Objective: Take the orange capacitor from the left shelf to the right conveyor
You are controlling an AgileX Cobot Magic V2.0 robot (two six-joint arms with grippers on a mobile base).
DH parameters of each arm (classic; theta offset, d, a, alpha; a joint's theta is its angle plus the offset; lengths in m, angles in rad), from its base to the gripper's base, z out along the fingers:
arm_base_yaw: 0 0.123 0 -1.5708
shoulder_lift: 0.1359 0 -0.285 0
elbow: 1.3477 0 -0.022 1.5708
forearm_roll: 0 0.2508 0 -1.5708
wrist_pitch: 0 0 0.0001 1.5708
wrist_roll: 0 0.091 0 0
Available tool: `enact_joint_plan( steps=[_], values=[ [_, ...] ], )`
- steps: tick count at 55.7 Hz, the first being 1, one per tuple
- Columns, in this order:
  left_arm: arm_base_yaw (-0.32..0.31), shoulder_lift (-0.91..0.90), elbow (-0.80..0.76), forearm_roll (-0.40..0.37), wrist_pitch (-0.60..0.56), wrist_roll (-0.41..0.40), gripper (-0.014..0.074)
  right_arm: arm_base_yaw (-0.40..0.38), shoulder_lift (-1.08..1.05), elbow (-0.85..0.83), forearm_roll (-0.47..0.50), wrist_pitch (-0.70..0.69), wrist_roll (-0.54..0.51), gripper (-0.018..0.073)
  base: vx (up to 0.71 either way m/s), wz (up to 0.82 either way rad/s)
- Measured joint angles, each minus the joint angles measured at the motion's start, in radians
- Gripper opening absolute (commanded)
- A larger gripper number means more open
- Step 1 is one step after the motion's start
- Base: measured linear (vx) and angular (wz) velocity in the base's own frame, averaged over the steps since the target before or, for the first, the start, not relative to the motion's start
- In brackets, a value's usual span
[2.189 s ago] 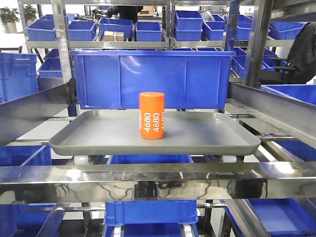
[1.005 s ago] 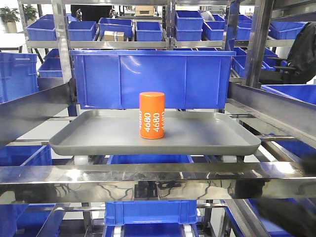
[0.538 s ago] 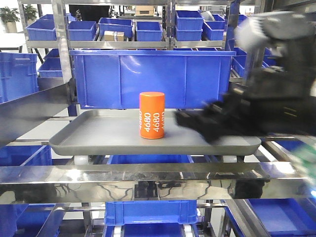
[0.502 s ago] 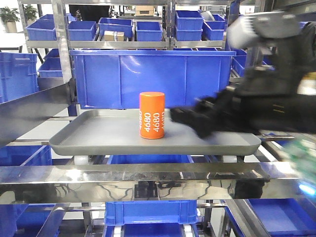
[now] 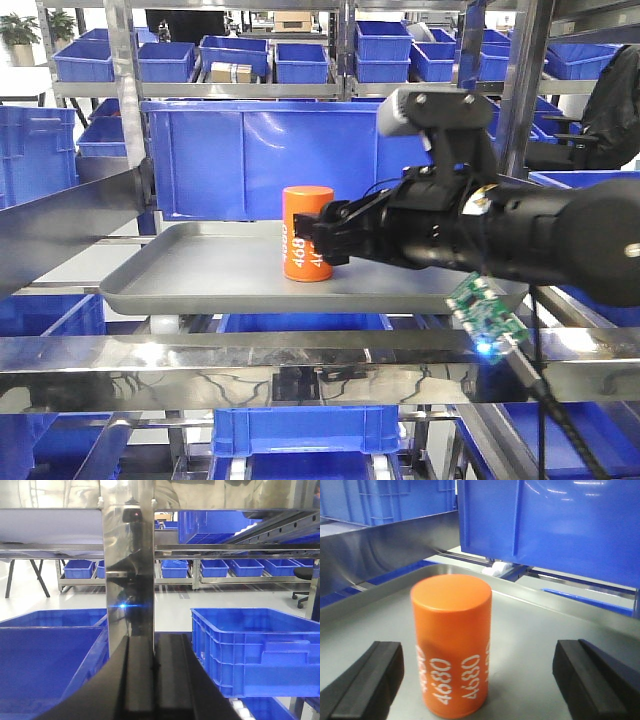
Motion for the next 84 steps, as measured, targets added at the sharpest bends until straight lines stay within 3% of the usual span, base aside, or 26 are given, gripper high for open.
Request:
enact_joint_plan(
  steps=[24, 35, 47, 53, 67, 84],
  values=[
    [0.0, 0.0, 0.0, 0.0, 0.0, 0.0, -0.0006, 0.0, 0.144, -0.14, 0.14, 0.016, -0.086, 0.0624, 0.0, 0.0],
    [0.0, 0.0, 0.0, 0.0, 0.0, 0.0, -0.0006, 0.0, 0.185, -0.157, 0.17, 0.015, -0.115, 0.0558, 0.0, 0.0],
    [0.0, 0.0, 0.0, 0.0, 0.0, 0.0, -0.0006, 0.0, 0.186, -0.16, 0.175, 0.015, -0.119, 0.0377, 0.0, 0.0],
    [0.0, 0.0, 0.0, 0.0, 0.0, 0.0, -0.0006, 0.0, 0.186, -0.16, 0.178, 0.015, -0.119, 0.0329, 0.0, 0.0],
    [0.0, 0.0, 0.0, 0.0, 0.0, 0.0, -0.0006, 0.0, 0.185, -0.16, 0.175, 0.016, -0.119, 0.0324, 0.0, 0.0],
    [0.0, 0.0, 0.0, 0.0, 0.0, 0.0, -0.0006, 0.0, 0.029, -0.16, 0.076, 0.102, -0.124, 0.0324, 0.0, 0.0]
  ],
)
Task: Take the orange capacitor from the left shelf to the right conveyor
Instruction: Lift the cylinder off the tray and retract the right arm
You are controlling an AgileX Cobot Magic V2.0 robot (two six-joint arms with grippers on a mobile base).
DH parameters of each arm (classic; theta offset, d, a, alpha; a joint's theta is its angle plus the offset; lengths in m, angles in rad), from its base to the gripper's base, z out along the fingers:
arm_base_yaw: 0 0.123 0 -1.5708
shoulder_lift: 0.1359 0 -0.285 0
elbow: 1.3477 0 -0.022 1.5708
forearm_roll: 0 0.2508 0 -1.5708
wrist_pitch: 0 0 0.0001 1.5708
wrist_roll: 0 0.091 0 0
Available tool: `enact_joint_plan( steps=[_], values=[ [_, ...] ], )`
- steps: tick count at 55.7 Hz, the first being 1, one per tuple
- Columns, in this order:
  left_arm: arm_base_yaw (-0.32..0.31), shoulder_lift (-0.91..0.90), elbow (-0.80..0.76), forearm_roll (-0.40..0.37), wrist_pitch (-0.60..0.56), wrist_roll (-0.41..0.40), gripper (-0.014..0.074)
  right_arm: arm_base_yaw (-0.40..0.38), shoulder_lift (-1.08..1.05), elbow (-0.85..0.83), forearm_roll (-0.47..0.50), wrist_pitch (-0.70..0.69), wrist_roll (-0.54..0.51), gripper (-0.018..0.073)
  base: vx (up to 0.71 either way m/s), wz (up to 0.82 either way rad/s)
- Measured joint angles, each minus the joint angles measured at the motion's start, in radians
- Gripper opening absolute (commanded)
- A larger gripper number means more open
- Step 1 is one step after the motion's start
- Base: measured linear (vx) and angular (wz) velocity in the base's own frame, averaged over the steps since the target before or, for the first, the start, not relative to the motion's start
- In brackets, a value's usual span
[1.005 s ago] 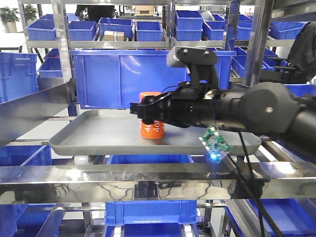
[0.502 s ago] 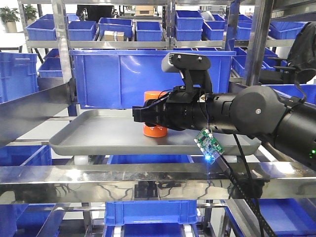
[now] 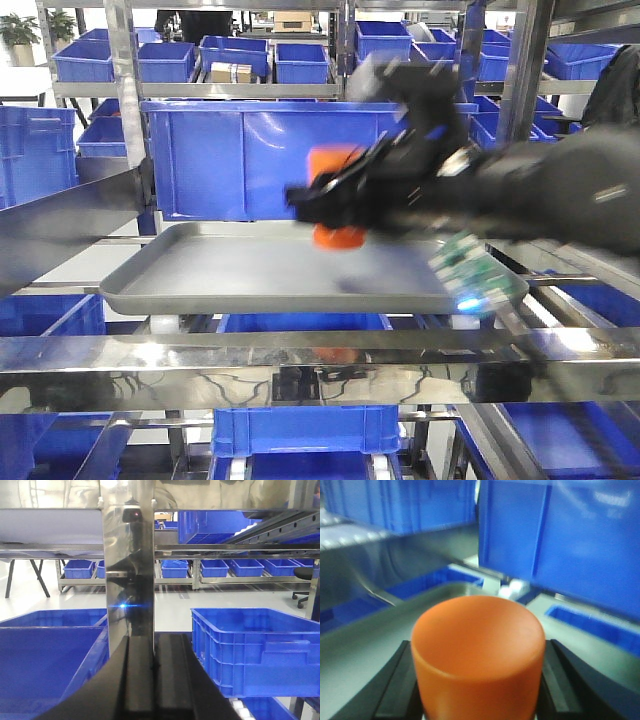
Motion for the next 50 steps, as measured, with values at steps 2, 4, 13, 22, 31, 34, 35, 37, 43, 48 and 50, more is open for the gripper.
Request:
enact_joint_plan(
  steps=[2, 4, 13, 22, 31, 34, 35, 37, 43, 48, 50],
  values=[
    [0.0, 0.0, 0.0, 0.0, 0.0, 0.0, -0.0006, 0.0, -0.03, 0.0, -0.004, 0.012, -0.001, 0.0324, 0.0, 0.0],
    [0.0, 0.0, 0.0, 0.0, 0.0, 0.0, -0.0006, 0.0, -0.059, 0.0, -0.007, 0.028, -0.002, 0.0324, 0.0, 0.0],
    [0.0, 0.0, 0.0, 0.0, 0.0, 0.0, -0.0006, 0.005, -0.187, 0.016, 0.001, 0.122, -0.064, 0.0324, 0.0, 0.0],
    [0.0, 0.0, 0.0, 0.0, 0.0, 0.0, -0.0006, 0.073, -0.331, 0.171, 0.045, 0.127, -0.177, 0.0324, 0.0, 0.0],
    [0.0, 0.0, 0.0, 0.0, 0.0, 0.0, -0.0006, 0.146, -0.48, 0.401, 0.061, 0.109, -0.194, 0.0324, 0.0, 0.0],
    [0.0, 0.0, 0.0, 0.0, 0.0, 0.0, -0.0006, 0.157, -0.524, 0.467, 0.061, 0.108, -0.185, 0.0324, 0.0, 0.0],
    [0.0, 0.0, 0.0, 0.0, 0.0, 0.0, -0.0006, 0.16, -0.543, 0.495, 0.061, 0.109, -0.179, 0.0324, 0.0, 0.0],
    [0.0, 0.0, 0.0, 0.0, 0.0, 0.0, -0.0006, 0.162, -0.568, 0.53, 0.061, 0.114, -0.165, 0.0324, 0.0, 0.0],
    [0.0, 0.0, 0.0, 0.0, 0.0, 0.0, -0.0006, 0.163, -0.647, 0.658, 0.024, 0.135, -0.072, 0.0324, 0.0, 0.0],
    [0.0, 0.0, 0.0, 0.0, 0.0, 0.0, -0.0006, 0.163, -0.697, 0.753, -0.072, 0.148, 0.072, 0.0324, 0.0, 0.0],
    [0.0, 0.0, 0.0, 0.0, 0.0, 0.0, -0.0006, 0.163, -0.713, 0.797, -0.133, 0.15, 0.137, 0.0324, 0.0, 0.0]
  ],
)
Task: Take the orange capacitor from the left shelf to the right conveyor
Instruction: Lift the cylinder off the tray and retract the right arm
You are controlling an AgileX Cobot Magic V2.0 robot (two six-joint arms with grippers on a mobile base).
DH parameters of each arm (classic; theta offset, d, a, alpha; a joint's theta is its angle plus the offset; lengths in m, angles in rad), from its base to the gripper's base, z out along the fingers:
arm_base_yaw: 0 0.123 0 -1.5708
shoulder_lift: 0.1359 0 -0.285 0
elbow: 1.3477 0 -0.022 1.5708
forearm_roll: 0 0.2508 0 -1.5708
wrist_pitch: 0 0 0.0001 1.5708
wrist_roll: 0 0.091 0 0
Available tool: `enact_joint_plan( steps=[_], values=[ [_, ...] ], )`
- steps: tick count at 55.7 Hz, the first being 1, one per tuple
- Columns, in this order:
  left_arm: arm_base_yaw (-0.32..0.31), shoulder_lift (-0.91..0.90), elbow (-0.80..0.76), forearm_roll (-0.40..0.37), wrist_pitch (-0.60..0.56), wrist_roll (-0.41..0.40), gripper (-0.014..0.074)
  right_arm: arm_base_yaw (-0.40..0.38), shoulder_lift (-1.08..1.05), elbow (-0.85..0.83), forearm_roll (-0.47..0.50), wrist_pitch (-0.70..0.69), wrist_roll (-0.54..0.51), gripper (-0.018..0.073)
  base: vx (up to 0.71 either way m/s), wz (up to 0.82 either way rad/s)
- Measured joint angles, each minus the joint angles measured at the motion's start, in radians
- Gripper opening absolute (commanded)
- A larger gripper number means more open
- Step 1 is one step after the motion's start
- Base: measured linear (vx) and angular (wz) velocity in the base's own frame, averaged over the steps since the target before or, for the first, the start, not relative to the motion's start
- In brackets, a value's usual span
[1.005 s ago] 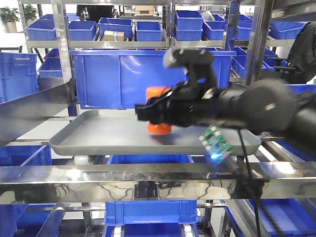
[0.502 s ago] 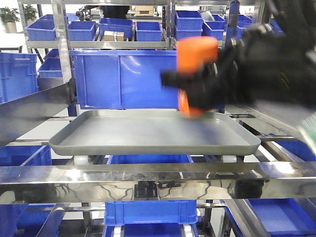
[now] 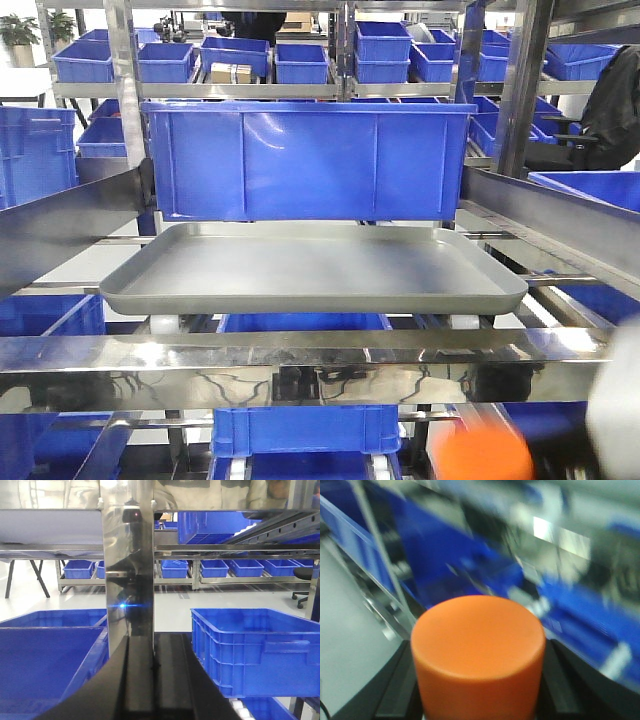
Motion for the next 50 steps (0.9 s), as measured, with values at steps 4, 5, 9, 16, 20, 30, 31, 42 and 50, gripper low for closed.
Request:
enact_joint_plan(
  steps=[4, 5, 9, 16, 20, 30, 31, 42, 50],
  values=[
    [0.0, 0.0, 0.0, 0.0, 0.0, 0.0, -0.0006, 0.0, -0.014, 0.058, -0.095, 0.0, 0.133, 0.0324, 0.0, 0.0],
    [0.0, 0.0, 0.0, 0.0, 0.0, 0.0, -0.0006, 0.0, -0.016, 0.076, -0.116, 0.0, 0.157, 0.0324, 0.0, 0.0],
    [0.0, 0.0, 0.0, 0.0, 0.0, 0.0, -0.0006, 0.0, -0.028, 0.134, -0.206, -0.018, 0.264, 0.0324, 0.0, 0.0],
    [0.0, 0.0, 0.0, 0.0, 0.0, 0.0, -0.0006, 0.0, -0.064, 0.231, -0.282, -0.101, 0.346, 0.0324, 0.0, 0.0],
    [0.0, 0.0, 0.0, 0.0, 0.0, 0.0, -0.0006, 0.0, -0.096, 0.276, -0.289, -0.149, 0.36, 0.0324, 0.0, 0.0],
    [0.0, 0.0, 0.0, 0.0, 0.0, 0.0, -0.0006, 0.0, -0.144, 0.313, -0.327, -0.164, 0.361, 0.0324, 0.0, 0.0],
    [0.0, 0.0, 0.0, 0.0, 0.0, 0.0, -0.0006, 0.0, -0.145, 0.313, -0.334, -0.164, 0.361, 0.0324, 0.0, 0.0],
    [0.0, 0.0, 0.0, 0.0, 0.0, 0.0, -0.0006, 0.0, -0.146, 0.313, -0.35, -0.173, 0.361, 0.0324, 0.0, 0.0],
    [0.0, 0.0, 0.0, 0.0, 0.0, 0.0, -0.0006, 0.0, -0.146, 0.313, -0.35, -0.171, 0.361, 0.0324, 0.0, 0.0]
  ],
)
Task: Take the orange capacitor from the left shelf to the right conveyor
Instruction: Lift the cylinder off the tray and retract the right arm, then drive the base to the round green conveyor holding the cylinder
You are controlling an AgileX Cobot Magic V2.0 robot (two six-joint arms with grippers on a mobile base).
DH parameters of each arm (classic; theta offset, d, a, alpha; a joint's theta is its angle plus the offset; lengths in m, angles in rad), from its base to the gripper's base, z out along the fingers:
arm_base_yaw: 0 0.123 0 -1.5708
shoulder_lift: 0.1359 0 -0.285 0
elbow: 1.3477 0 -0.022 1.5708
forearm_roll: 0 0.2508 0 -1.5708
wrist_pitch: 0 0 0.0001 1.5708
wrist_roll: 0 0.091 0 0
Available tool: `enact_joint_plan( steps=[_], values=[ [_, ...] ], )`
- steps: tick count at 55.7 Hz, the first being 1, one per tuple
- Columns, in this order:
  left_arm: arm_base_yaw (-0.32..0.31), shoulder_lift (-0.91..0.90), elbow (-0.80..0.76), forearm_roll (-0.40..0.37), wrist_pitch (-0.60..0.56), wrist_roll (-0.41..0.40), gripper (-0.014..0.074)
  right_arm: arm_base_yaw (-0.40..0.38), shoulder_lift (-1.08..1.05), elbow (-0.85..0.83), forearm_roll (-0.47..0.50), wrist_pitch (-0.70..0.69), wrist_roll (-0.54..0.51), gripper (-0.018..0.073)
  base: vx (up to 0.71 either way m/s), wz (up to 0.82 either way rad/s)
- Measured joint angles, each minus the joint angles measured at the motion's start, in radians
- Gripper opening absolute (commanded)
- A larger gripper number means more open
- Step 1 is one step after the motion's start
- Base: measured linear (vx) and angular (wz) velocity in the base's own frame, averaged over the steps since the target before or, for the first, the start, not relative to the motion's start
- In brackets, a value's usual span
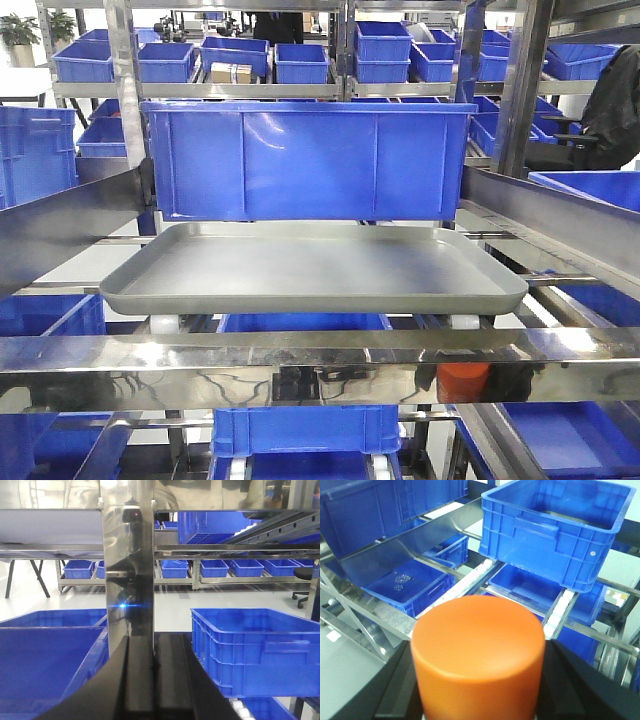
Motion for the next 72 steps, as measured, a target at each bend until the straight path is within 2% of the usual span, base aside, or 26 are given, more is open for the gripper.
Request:
enact_joint_plan(
  steps=[44, 72],
  values=[
    [0.0, 0.0, 0.0, 0.0, 0.0, 0.0, -0.0006, 0.0, 0.0, 0.0, -0.002, 0.001, 0.0, 0.0323, 0.0, 0.02],
    [0.0, 0.0, 0.0, 0.0, 0.0, 0.0, -0.0006, 0.0, 0.0, 0.0, -0.002, 0.002, 0.0, 0.0323, -0.14, 0.56]
  ],
)
